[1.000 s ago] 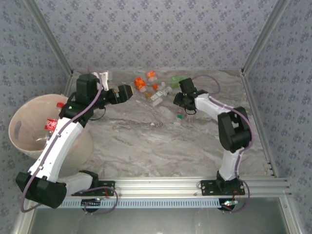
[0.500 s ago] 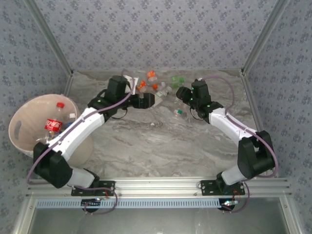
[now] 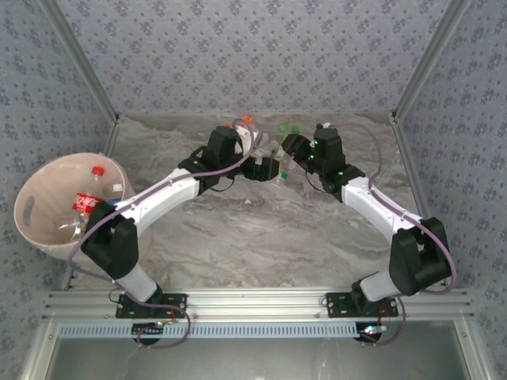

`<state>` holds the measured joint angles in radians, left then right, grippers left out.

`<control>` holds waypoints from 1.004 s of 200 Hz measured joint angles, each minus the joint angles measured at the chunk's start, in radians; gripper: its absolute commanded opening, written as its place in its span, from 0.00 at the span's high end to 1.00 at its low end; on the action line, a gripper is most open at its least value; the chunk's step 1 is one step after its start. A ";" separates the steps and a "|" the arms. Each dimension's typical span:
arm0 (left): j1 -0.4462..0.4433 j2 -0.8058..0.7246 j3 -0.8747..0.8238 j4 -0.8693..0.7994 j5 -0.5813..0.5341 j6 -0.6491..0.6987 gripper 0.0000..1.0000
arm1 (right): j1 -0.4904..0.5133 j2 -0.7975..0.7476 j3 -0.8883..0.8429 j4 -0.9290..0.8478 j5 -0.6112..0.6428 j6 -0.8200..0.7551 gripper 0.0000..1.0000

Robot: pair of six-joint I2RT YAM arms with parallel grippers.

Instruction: Put the plastic bottles in the bin

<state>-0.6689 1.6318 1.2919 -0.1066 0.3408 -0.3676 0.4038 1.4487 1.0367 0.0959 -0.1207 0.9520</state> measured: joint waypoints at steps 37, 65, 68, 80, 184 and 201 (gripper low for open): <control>-0.014 0.068 0.059 0.033 0.015 0.000 0.02 | -0.002 0.000 0.000 0.026 -0.015 0.045 0.54; -0.025 0.102 0.077 0.065 0.022 -0.001 0.03 | 0.018 0.000 0.000 0.049 -0.035 0.072 0.54; -0.025 0.105 0.077 0.065 0.024 -0.001 0.04 | 0.019 0.000 0.000 0.051 -0.036 0.074 0.54; -0.025 0.116 0.077 0.076 0.040 -0.005 0.07 | 0.022 0.000 0.000 0.059 -0.042 0.083 0.54; -0.040 0.127 0.077 0.121 0.021 0.000 0.39 | 0.007 -0.001 0.000 0.070 -0.090 0.126 0.17; -0.036 0.127 0.076 0.108 -0.013 0.007 0.41 | 0.000 -0.006 0.000 0.061 -0.129 0.122 0.09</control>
<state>-0.7048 1.7592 1.3682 0.0017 0.3283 -0.3607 0.4042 1.4425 1.0370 0.1570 -0.2497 1.0740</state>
